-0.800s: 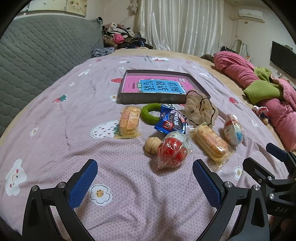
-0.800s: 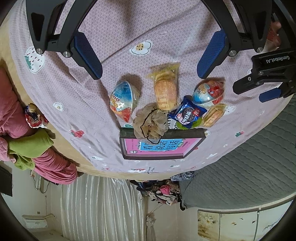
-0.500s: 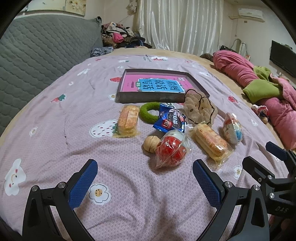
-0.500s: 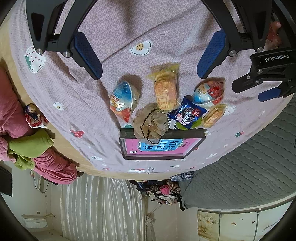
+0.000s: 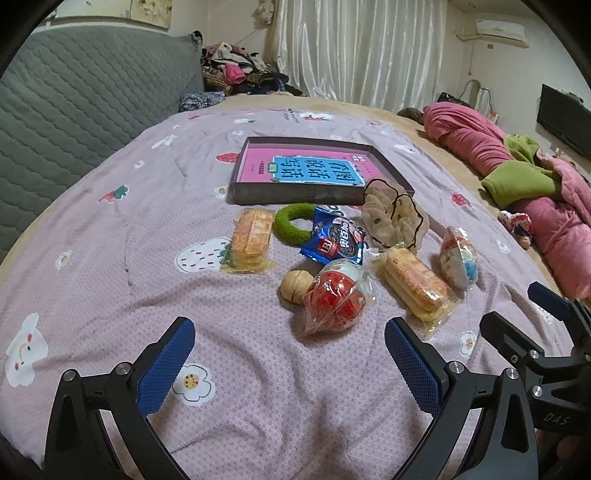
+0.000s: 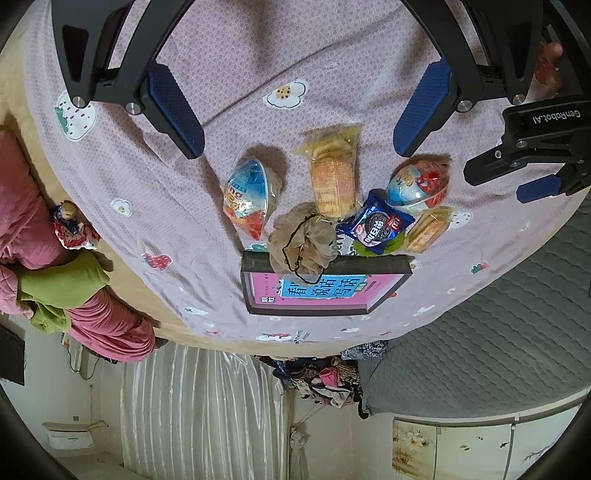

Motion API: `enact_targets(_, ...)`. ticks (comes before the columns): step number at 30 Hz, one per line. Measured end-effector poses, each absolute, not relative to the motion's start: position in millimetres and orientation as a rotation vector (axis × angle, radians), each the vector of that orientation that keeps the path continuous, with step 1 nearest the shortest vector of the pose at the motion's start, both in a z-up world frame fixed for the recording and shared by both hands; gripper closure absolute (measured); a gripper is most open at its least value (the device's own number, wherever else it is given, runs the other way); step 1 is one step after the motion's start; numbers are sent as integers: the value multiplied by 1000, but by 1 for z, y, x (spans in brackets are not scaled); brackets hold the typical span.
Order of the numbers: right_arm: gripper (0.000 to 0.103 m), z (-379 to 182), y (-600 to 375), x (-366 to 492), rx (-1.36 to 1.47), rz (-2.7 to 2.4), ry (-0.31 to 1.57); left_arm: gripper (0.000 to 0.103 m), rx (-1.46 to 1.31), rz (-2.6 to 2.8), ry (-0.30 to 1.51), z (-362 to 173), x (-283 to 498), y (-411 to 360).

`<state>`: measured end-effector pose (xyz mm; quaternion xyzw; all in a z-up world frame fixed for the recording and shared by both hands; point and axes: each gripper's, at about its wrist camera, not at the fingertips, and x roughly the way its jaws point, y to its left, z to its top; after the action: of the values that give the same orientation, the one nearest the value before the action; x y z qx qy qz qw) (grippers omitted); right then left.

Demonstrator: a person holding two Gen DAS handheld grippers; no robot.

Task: Organize objects
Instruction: 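Move both grippers toward the two wrapped chocolate eggs, then grasp the red-wrapped egg with the left gripper while the right grasps the blue-white egg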

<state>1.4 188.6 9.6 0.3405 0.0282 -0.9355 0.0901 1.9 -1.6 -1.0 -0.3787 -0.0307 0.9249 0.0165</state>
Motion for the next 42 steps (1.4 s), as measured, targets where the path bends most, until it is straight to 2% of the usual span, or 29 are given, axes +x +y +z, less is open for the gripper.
enact_targets(6, 0, 18, 191, 5, 979, -2795, 90, 1, -1176, 2857, -112, 1, 3, 3)
enact_targets(14, 0, 24, 198, -1, 1004, -2781, 81, 1, -1170, 2894, -21, 17, -5, 18)
enact_targets(27, 0, 39, 223, -23, 1038, -2768, 11, 1, -1221, 2858, -27, 17, -29, 28)
enact_targets(42, 0, 18, 234, -69, 1198, -2736, 12, 1, -1313, 2823, 47, -4, -52, 41)
